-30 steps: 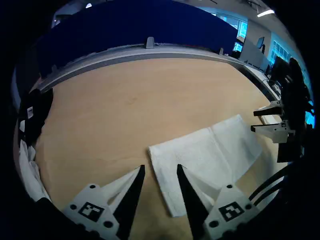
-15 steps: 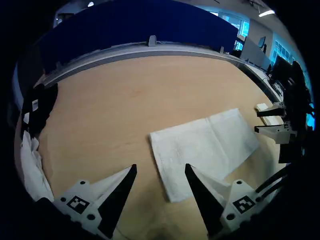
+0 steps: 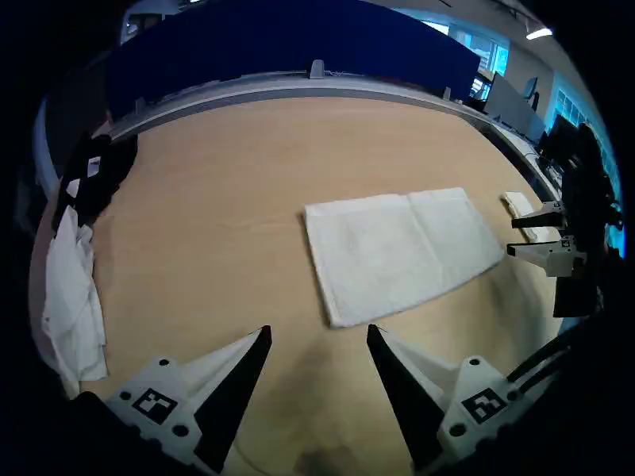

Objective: Fold towel

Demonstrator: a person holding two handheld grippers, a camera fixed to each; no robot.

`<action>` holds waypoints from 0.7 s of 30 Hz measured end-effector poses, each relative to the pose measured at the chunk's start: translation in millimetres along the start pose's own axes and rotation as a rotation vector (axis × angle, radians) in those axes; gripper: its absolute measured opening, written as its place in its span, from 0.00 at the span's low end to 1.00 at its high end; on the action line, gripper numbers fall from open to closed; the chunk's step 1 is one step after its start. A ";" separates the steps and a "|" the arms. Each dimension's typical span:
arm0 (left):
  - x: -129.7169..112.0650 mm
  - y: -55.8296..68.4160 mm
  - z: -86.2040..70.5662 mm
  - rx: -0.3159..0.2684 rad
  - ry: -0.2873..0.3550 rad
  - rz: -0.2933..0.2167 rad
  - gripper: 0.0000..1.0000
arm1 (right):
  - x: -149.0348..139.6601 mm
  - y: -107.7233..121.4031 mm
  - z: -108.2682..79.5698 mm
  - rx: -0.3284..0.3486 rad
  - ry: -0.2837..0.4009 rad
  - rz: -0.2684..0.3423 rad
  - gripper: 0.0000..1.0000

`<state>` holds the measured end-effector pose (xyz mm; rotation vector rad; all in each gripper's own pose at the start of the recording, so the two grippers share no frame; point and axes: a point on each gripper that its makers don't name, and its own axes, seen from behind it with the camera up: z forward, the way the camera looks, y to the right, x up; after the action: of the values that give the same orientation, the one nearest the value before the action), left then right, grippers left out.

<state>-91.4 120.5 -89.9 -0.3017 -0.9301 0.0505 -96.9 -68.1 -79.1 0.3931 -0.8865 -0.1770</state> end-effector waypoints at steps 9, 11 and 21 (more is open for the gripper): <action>-18.8 -5.6 -25.8 0.026 0.001 -0.061 0.89 | -10.8 -11.1 3.3 0.087 -0.034 -0.093 0.84; -23.3 -7.6 -31.1 0.033 0.000 -0.068 0.89 | -12.5 -13.1 4.5 0.102 -0.040 -0.108 0.78; -35.4 -14.0 -48.6 0.055 0.001 -0.105 0.89 | -23.2 -19.7 10.7 0.162 -0.080 -0.172 0.50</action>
<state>-75.1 89.6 -140.9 -0.2014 -0.9403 -0.0204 -119.5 -81.8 -97.6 0.6171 -0.9488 -0.2815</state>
